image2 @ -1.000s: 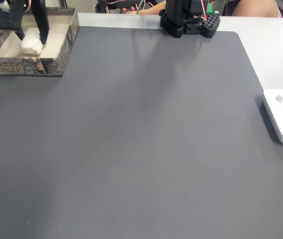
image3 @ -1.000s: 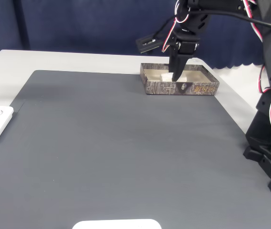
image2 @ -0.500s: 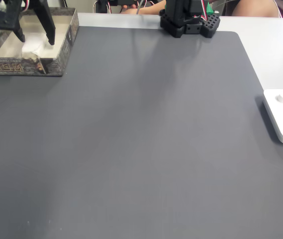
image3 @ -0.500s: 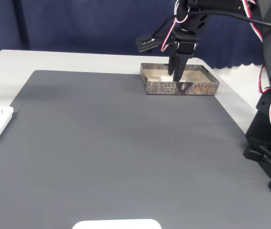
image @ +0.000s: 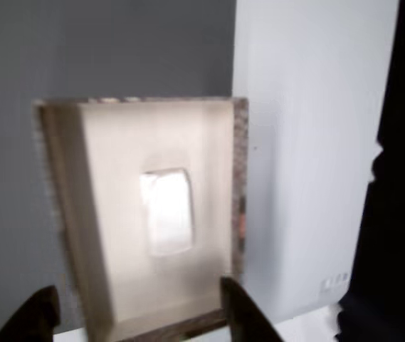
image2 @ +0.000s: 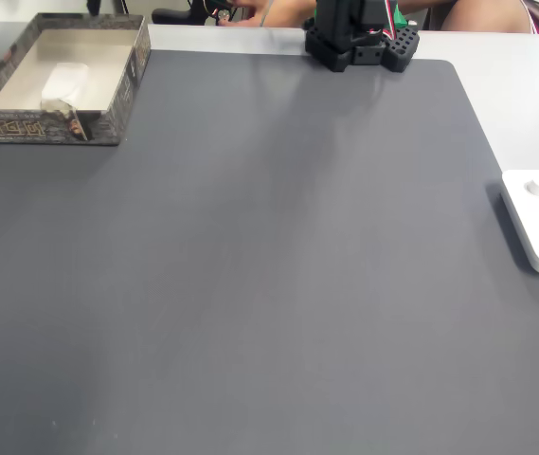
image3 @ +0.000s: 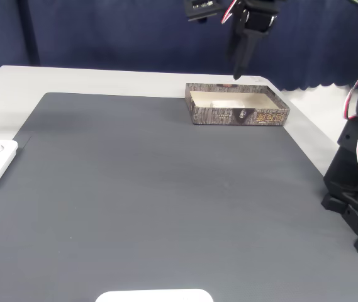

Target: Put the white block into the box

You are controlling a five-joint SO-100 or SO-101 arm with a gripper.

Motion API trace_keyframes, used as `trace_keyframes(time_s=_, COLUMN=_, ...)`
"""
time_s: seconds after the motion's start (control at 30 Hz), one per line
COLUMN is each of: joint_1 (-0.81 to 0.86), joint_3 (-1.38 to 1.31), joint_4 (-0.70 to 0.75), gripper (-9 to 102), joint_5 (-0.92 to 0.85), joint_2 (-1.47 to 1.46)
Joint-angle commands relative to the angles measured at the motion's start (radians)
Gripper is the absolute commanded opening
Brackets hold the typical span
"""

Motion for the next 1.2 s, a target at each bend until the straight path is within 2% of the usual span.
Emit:
trace_keyframes(time_s=0.0, joint_1=-0.021, joint_3=0.087, joint_4=-0.014, gripper=33, joint_5=-0.055, joint_2=0.193)
trace_keyframes(time_s=0.2, joint_1=-0.058, joint_3=0.215, joint_4=-0.011, gripper=32, joint_5=-0.117, joint_2=0.314)
trace_keyframes(time_s=0.33, joint_1=-0.118, joint_3=0.310, joint_4=-0.011, gripper=27, joint_5=-0.210, joint_2=0.403)
trace_keyframes(time_s=0.43, joint_1=-0.198, joint_3=0.440, joint_4=-0.011, gripper=11, joint_5=-0.360, joint_2=0.497)
trace_keyframes(time_s=0.53, joint_1=-0.327, joint_3=0.555, joint_4=-0.011, gripper=-1, joint_5=-0.509, joint_2=0.584)
trace_keyframes(time_s=0.6, joint_1=-0.423, joint_3=0.621, joint_4=-0.011, gripper=-2, joint_5=-0.566, joint_2=0.640)
trace_keyframes(time_s=0.93, joint_1=-1.042, joint_3=0.996, joint_4=-0.008, gripper=-2, joint_5=-1.092, joint_2=0.923)
trace_keyframes(time_s=1.03, joint_1=-1.178, joint_3=1.088, joint_4=-0.008, gripper=-2, joint_5=-1.167, joint_2=0.997)
trace_keyframes(time_s=1.17, joint_1=-1.269, joint_3=1.193, joint_4=-0.008, gripper=-2, joint_5=-1.193, joint_2=1.117)
